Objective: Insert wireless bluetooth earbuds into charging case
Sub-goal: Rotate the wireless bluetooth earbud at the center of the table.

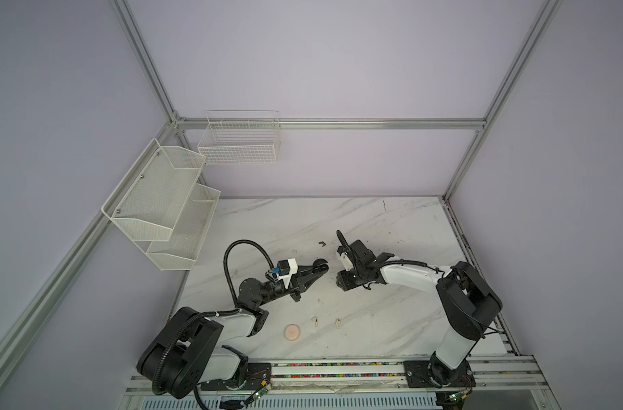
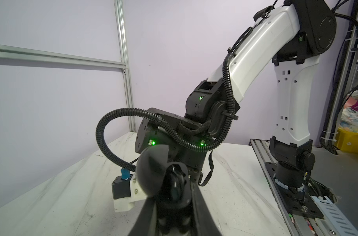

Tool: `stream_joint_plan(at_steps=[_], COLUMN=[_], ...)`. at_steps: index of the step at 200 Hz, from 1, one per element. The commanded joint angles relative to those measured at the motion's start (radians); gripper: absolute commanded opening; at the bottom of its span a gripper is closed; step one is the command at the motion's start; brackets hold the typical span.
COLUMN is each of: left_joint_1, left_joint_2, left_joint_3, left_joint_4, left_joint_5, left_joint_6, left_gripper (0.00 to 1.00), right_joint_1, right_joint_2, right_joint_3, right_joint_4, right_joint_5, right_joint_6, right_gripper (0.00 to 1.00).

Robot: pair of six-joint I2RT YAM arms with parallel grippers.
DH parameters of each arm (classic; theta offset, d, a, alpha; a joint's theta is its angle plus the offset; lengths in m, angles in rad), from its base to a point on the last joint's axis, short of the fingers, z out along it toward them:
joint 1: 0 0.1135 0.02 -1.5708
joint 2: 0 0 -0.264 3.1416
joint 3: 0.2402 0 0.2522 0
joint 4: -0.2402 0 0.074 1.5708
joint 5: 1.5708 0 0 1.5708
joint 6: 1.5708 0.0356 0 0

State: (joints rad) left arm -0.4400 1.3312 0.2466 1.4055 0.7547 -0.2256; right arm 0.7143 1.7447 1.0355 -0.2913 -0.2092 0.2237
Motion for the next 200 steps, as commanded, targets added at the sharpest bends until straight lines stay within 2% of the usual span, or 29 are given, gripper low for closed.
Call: stream_joint_plan(at_steps=[1,163,180,200], left_joint_1=[-0.003,-0.004,-0.003,-0.003], left_joint_2=[0.003,-0.001,-0.005,-0.014], left_joint_3=[-0.011,-0.015,-0.015,-0.022], left_joint_4=[0.059,0.060,0.059,0.059], left_joint_5=[0.007,-0.011,-0.016,-0.030], left_joint_6=[-0.018,-0.036,-0.037,-0.051], left_gripper=[0.00,0.00,0.00,0.00], right_joint_1=[0.007,0.017,0.017,0.020], right_joint_2=[0.027,0.051,0.034,-0.002], right_joint_3=[-0.003,-0.014,0.037,0.124], right_joint_4=[0.026,0.052,-0.038,-0.152], right_joint_5=[-0.012,-0.021,0.031,0.163], right_joint_6=[0.007,0.014,0.025,0.137], right_gripper=[0.43,0.36,0.36,0.39])
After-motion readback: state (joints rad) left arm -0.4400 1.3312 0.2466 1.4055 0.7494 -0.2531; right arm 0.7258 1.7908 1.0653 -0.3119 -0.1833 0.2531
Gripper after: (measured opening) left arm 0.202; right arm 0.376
